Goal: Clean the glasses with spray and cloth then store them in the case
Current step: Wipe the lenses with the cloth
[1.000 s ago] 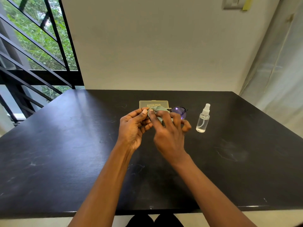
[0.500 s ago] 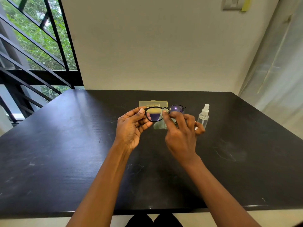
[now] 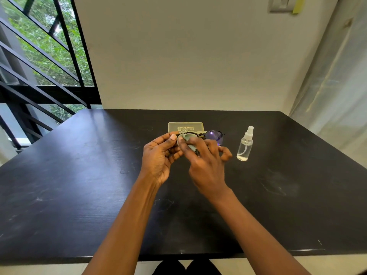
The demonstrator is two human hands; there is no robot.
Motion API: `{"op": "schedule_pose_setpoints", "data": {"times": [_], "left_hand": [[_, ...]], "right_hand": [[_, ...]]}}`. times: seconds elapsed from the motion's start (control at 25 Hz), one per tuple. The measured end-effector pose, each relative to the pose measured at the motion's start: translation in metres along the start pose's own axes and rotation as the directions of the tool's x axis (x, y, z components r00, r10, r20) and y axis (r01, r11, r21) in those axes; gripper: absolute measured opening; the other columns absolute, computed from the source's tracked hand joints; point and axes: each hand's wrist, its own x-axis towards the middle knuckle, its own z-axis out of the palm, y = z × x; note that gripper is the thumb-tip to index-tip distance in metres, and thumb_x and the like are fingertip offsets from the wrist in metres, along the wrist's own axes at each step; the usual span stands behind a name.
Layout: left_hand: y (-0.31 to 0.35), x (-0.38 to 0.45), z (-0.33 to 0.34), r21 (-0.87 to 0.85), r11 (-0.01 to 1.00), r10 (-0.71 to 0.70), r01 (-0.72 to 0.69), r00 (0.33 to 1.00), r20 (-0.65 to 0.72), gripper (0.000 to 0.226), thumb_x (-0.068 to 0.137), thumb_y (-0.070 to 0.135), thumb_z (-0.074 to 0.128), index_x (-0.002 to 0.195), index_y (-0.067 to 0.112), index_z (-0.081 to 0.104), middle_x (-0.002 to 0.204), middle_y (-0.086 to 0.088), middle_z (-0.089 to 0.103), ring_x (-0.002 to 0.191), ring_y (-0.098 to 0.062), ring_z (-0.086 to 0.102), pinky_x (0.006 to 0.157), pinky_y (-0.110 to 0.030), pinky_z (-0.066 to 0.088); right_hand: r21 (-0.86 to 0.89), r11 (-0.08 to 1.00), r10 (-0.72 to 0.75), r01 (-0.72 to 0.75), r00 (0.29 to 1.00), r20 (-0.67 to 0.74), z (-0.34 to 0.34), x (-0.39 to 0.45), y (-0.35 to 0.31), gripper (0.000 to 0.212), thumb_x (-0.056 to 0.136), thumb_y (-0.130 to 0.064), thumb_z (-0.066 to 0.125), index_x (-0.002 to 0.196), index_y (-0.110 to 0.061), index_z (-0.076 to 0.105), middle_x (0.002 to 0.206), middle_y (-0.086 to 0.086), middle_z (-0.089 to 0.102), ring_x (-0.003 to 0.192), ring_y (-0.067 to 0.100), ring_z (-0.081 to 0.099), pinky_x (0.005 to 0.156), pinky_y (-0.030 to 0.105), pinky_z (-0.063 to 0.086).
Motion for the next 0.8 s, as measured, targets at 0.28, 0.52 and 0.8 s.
{"op": "schedule_pose_setpoints", "data": {"times": [0.28, 0.52, 0.8], "left_hand": [[0.001, 0.002, -0.002, -0.018, 1.000, 0.009, -0.009, 1.000, -0.019, 0.014, 0.089, 0.006, 0.051, 0.094, 0.005, 0.065, 0.066, -0.005, 0.071, 0.060, -0.013, 0.066, 0.057, -0.024, 0.058], [0.008, 0.006, -0.006, -0.052, 0.998, 0.019, -0.021, 0.999, -0.037, 0.015, 0.090, 0.008, 0.051, 0.097, 0.007, 0.064, 0.069, -0.004, 0.072, 0.064, -0.014, 0.068, 0.056, -0.023, 0.058], [0.005, 0.005, -0.007, -0.028, 0.999, 0.019, -0.020, 0.999, -0.038, 0.014, 0.087, 0.008, 0.054, 0.096, 0.008, 0.065, 0.070, -0.004, 0.071, 0.066, -0.014, 0.068, 0.058, -0.024, 0.058]], "right_hand": [[0.126, 0.970, 0.194, -0.209, 0.973, 0.122, -0.016, -0.011, 0.017, 0.046, 0.080, -0.009, 0.041, 0.118, -0.024, 0.063, 0.111, -0.006, 0.047, 0.096, 0.018, 0.043, 0.072, 0.040, 0.035], [0.581, -0.163, 0.668, -0.798, 0.344, 0.660, -0.053, 0.026, 0.034, 0.031, 0.093, 0.000, 0.042, 0.106, -0.017, 0.064, 0.093, 0.000, 0.060, 0.080, 0.010, 0.055, 0.063, 0.015, 0.045], [0.360, 0.015, 0.667, -0.933, 0.278, 0.691, -0.060, 0.033, 0.062, 0.021, 0.088, -0.006, 0.048, 0.074, -0.011, 0.064, 0.069, 0.005, 0.057, 0.060, 0.014, 0.049, 0.051, 0.024, 0.041]]}}
